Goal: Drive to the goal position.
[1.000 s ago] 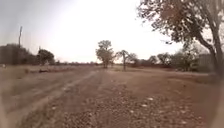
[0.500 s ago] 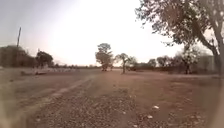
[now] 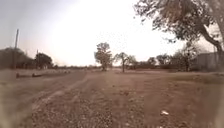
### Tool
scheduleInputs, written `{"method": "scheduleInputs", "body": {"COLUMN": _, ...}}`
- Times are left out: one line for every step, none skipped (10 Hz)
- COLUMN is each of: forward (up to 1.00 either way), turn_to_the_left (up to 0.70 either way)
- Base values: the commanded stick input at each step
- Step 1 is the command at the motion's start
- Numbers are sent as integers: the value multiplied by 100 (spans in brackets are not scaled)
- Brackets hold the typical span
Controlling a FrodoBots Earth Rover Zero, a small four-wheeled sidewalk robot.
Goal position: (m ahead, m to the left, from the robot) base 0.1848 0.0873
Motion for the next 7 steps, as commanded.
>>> {"method": "scheduleInputs", "body": {"forward": 70, "turn_to_the_left": 0}}
{"method": "scheduleInputs", "body": {"forward": 70, "turn_to_the_left": 0}}
{"method": "scheduleInputs", "body": {"forward": 70, "turn_to_the_left": 0}}
{"method": "scheduleInputs", "body": {"forward": 70, "turn_to_the_left": 0}}
{"method": "scheduleInputs", "body": {"forward": 70, "turn_to_the_left": 0}}
{"method": "scheduleInputs", "body": {"forward": 70, "turn_to_the_left": 0}}
{"method": "scheduleInputs", "body": {"forward": 70, "turn_to_the_left": 0}}
